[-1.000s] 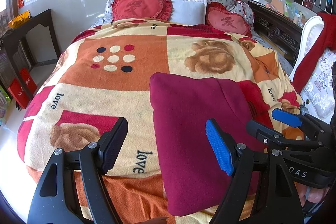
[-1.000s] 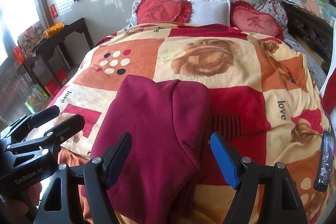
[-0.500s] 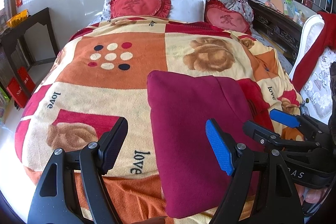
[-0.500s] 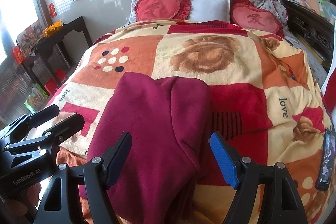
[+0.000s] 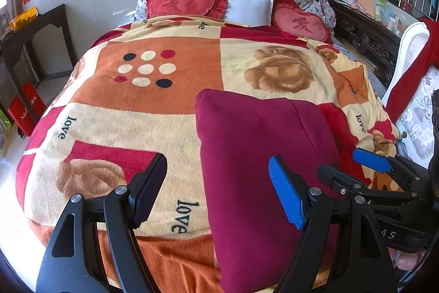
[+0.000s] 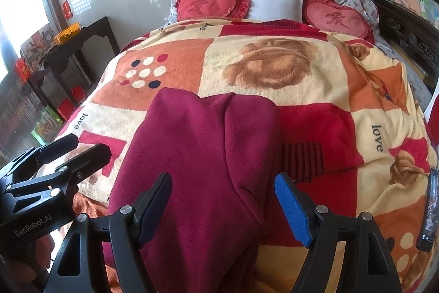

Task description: Fold small clothes

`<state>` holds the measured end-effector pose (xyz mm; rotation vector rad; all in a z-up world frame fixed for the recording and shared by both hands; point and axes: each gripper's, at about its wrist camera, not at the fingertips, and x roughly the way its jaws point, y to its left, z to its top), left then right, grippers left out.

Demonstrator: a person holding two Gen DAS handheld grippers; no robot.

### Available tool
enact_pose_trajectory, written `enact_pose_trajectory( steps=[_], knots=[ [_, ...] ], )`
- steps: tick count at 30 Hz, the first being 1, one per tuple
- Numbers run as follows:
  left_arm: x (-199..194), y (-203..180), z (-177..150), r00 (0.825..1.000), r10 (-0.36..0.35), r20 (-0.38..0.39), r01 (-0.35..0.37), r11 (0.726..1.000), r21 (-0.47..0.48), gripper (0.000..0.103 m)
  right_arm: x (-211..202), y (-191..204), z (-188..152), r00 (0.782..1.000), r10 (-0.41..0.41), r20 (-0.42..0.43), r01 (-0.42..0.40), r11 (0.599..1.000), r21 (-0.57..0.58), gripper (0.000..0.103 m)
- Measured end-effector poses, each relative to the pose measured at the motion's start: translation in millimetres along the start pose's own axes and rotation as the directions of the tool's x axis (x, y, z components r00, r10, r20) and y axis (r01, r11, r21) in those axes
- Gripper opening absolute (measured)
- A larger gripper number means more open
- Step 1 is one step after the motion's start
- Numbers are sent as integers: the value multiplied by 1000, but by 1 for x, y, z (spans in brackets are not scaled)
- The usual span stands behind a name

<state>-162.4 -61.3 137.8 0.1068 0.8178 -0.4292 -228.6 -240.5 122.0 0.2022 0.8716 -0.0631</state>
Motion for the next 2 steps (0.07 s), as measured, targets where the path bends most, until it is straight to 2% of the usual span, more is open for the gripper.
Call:
enact_pose_trajectory(
  steps=[2],
  knots=[
    [4,4,1,1000,-2,-6,2,1000,-8,77,1,-2,0,1000,0,1,0,1000,3,75]
  ],
)
